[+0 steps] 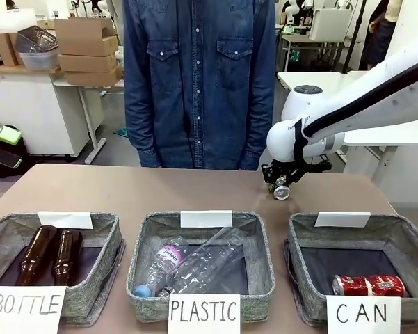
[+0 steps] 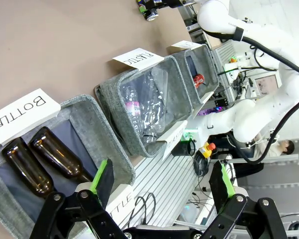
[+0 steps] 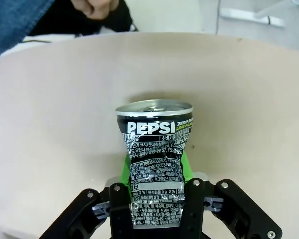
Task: Sort the can waste into the basket.
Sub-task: Pick up the can waste from the table and place it in the right Fabric basket.
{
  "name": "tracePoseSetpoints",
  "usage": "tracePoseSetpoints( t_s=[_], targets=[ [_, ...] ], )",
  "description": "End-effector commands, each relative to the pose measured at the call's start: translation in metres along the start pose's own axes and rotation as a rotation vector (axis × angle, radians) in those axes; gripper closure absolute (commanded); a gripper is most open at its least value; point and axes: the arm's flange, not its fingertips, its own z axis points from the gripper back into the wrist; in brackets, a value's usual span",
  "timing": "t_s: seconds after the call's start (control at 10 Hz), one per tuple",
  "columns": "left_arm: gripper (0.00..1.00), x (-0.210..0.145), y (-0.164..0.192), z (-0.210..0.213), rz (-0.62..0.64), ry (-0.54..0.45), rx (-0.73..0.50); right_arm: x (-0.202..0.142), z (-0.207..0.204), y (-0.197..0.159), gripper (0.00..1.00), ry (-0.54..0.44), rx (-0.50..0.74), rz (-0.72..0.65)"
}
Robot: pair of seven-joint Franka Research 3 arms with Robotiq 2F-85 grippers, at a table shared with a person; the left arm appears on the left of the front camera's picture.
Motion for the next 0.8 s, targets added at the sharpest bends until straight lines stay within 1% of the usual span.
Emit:
tracePoseSetpoints(
  t_s=[0.0, 0.1, 0.2, 0.3, 0.4, 0.5, 0.6, 0.7],
  targets=[
    [0.0, 0.0, 0.0, 0.0, -0.013, -0.015, -0.003, -0.015, 0.031, -0.009, 1.0, -0.011, -0.027, 0.056],
    [0.0, 0.0, 0.0, 0.0, -0.013, -0.015, -0.003, -0.032, 0.071, -0.023, 1.0, -0.032, -0.001, 0.107],
    [0.0, 0.0, 0.0, 0.0, -0.013, -0.015, -0.003, -0.058, 0.116, -0.042, 1.0, -0.031, 0.018, 0.179],
    [0.0, 0.0, 0.0, 0.0, -0.013, -0.015, -0.003, -0.09, 0.157, -0.063, 1.0, -0.013, 0.052, 0.246],
    [0.0, 0.0, 0.0, 0.0, -0.013, -0.015, -0.003, -0.129, 0.195, -0.087, 1.0, 0.007, 0.087, 0.325],
    [0.0, 0.0, 0.0, 0.0, -0.013, -0.015, -0.003, -0.165, 0.218, -0.106, 1.0, 0.011, 0.141, 0.386],
    [0.0, 0.0, 0.0, 0.0, -0.013, -0.015, -0.003, -0.199, 0.232, -0.118, 1.0, 0.019, 0.171, 0.447],
    [0.0, 0.0, 0.0, 0.0, -0.013, -0.015, -0.003, -0.23, 0.238, -0.124, 1.0, 0.03, 0.219, 0.548]
  ],
)
